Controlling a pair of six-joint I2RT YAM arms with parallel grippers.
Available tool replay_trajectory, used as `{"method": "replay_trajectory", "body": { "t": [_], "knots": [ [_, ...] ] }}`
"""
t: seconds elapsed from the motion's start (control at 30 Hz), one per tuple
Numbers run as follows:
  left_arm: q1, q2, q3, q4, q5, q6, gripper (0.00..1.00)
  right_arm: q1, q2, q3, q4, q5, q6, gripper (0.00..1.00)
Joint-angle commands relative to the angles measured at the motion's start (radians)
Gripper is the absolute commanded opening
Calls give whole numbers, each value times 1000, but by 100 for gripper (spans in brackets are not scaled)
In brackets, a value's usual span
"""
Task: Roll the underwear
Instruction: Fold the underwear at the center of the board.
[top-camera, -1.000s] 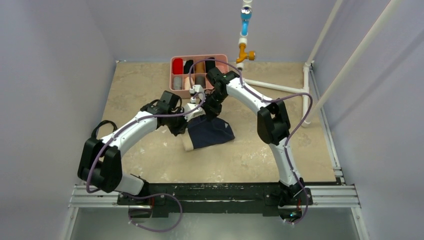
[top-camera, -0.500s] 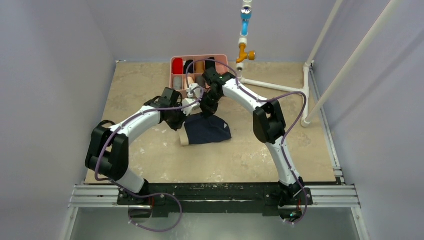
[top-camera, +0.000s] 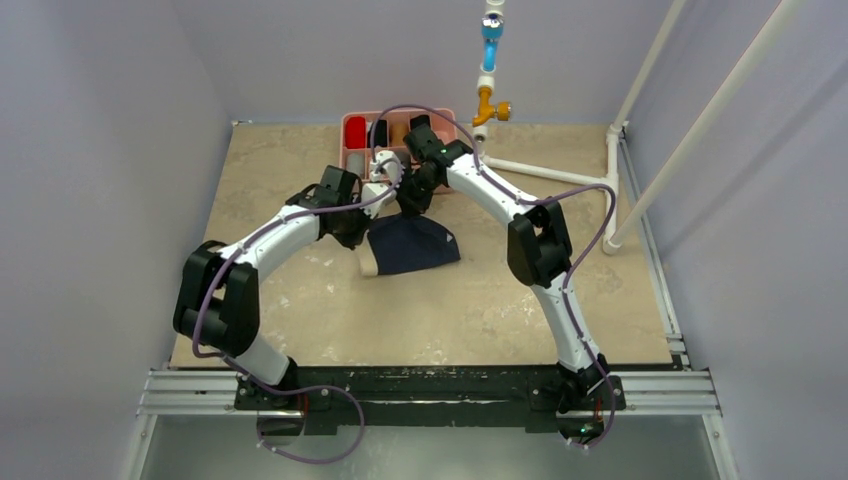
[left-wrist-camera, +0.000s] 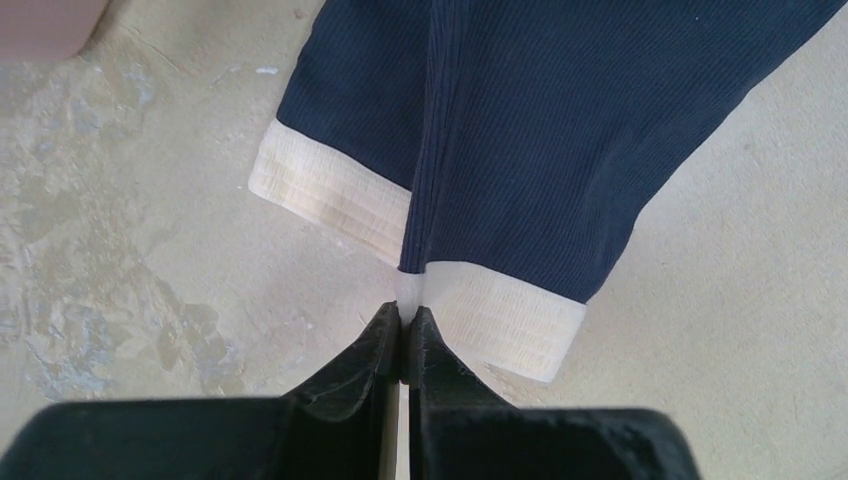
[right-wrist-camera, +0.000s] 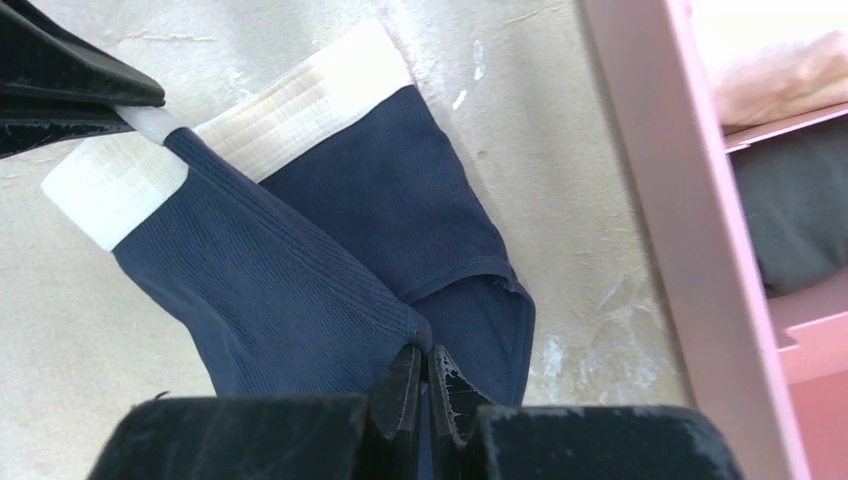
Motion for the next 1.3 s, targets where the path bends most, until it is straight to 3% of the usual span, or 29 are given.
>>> {"method": "replay_trajectory", "body": {
  "t": [0.0, 0.03, 0.1, 0.43, 0.63, 0.87, 1.03, 1.27],
  "knots": [
    [35, 7, 66, 86, -56, -72, 0, -2, -11, 39, 51, 56, 4, 0],
    [39, 10, 70, 94, -66, -77, 0, -2, -10, -28, 61, 63, 10, 0],
    [48, 16, 76, 109, -80, -87, 0, -3, -5, 45, 81, 80, 22, 0],
    [85, 73, 115, 156, -162, -145, 0, -13, 25, 49, 210, 115, 110, 0],
    [86, 135, 169, 112, -144, -193, 0, -13, 53, 34, 228, 101, 143, 28],
    [85, 144, 179, 96, -84, -210, 0, -15, -91, -154, 309, 54, 162, 59],
    [86, 146, 190, 75, -62, -213, 0, -18, -171, -279, 330, 62, 154, 66],
    [85, 164, 232, 0, 1, -200, 0, -18, -163, -408, 341, 136, 120, 63]
  ]
}}
